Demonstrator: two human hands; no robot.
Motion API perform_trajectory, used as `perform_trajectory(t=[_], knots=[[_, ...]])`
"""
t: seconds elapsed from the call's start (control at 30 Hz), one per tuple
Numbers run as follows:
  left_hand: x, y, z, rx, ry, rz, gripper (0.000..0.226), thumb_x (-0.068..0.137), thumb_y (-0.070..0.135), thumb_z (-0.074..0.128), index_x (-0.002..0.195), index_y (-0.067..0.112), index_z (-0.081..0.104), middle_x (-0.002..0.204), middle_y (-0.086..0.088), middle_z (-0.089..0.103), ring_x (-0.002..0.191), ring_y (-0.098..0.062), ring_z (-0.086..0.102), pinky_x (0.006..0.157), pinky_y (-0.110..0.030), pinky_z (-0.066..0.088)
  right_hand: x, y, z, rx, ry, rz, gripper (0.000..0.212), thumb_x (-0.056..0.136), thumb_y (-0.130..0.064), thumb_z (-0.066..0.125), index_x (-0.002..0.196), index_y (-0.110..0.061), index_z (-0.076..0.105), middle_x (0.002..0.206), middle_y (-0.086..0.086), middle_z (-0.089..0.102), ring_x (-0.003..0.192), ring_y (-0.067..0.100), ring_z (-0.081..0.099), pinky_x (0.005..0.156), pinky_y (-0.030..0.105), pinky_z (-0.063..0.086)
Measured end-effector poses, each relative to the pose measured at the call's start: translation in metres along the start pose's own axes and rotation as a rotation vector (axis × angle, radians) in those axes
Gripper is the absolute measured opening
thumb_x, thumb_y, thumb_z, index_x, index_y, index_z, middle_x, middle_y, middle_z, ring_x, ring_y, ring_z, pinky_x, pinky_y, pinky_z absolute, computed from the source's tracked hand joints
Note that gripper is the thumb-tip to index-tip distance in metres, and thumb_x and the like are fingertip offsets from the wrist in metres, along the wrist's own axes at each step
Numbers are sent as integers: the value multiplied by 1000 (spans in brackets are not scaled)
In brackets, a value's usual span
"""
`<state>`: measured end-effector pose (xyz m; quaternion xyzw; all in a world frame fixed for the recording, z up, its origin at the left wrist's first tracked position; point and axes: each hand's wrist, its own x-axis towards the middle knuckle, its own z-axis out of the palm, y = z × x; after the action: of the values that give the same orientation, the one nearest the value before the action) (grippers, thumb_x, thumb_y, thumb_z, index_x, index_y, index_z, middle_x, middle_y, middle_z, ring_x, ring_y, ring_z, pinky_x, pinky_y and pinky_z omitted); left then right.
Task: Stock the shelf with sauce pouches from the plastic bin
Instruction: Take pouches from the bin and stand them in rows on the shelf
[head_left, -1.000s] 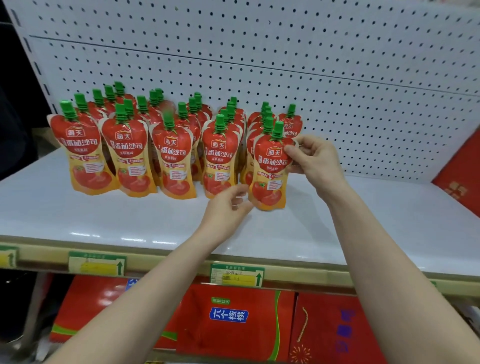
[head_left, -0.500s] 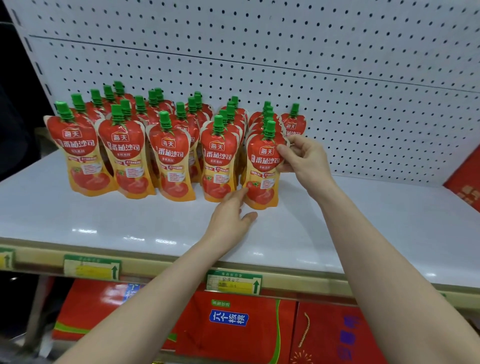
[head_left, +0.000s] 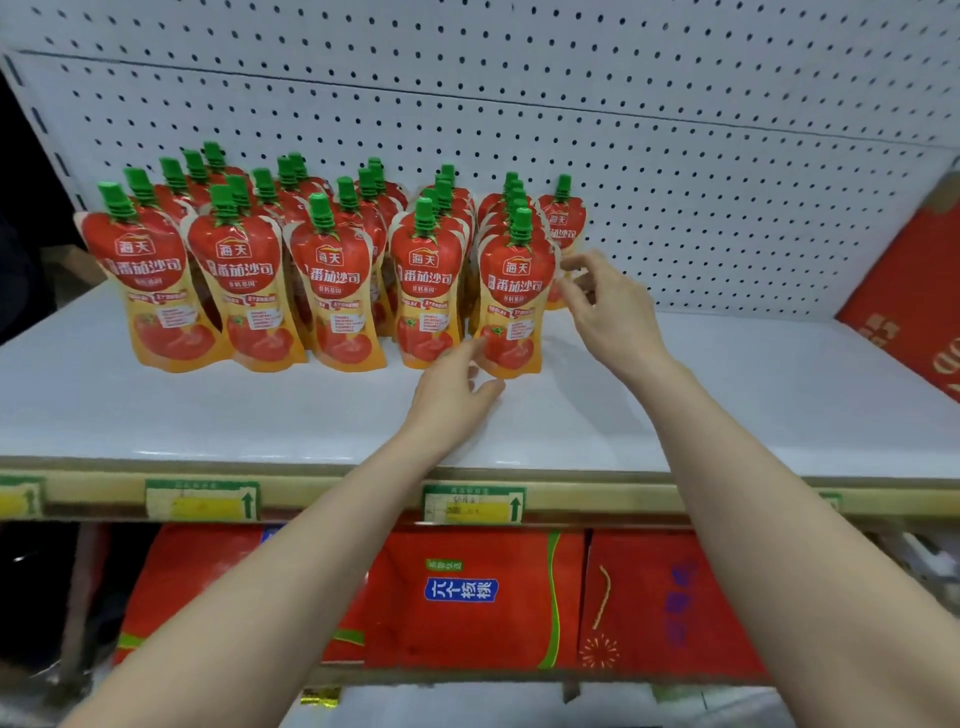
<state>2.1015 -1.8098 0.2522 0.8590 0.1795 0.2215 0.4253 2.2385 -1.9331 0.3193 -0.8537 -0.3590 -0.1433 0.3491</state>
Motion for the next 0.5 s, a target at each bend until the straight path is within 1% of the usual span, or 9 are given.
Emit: perform_trajectory(t=[0.1,0.17,0.27,0.33,0.4,0.43,0.5], knots=[[-21,10,-6,-97,36,63,46,91,19,61,136,17,50,130,-1,59,111,-13,57,92,-25,48,-42,6,-15,-52,24,43,24,100,-30,49,120,-19,59,100,-3,69,87,20,63,81,35,45],[-40,18,-3,-173,40,97,40,91,16,61,130,19,55,120,1,63,105,-10,60,91,-25,51,-82,14,-25,-85,61,60,24,99,-28,50,119,-19,60,95,-6,67,85,21,63,78,33,43],[-80,30,12,-310,-1,141,34,90,9,59,123,18,61,108,4,65,96,-6,62,84,-16,50,-159,33,-41,-112,129,114,22,98,-25,52,117,-19,61,98,-3,69,87,23,63,78,35,44],[-108,33,30,-377,-54,181,31,90,6,57,118,17,62,106,0,67,92,-2,62,83,-15,50,-220,50,-54,-147,182,181,21,98,-22,54,117,-17,63,102,0,70,92,25,64,81,37,46],[-137,29,54,-398,-125,192,29,90,5,58,116,18,63,105,-2,67,89,-3,63,84,-18,51,-283,69,-63,-179,198,278,20,99,-21,54,116,-17,63,103,2,70,94,25,64,83,39,48],[-150,25,68,-396,-171,177,30,89,4,58,116,18,63,105,-1,67,89,-4,63,85,-18,51,-313,79,-66,-182,200,333,18,99,-20,54,115,-17,63,102,1,69,93,25,65,81,39,50],[-176,14,100,-358,-281,146,32,88,4,60,116,19,63,105,0,67,92,-6,63,84,-17,50,-368,98,-67,-180,193,458,17,99,-19,55,113,-18,63,98,-1,68,88,22,64,76,35,47]])
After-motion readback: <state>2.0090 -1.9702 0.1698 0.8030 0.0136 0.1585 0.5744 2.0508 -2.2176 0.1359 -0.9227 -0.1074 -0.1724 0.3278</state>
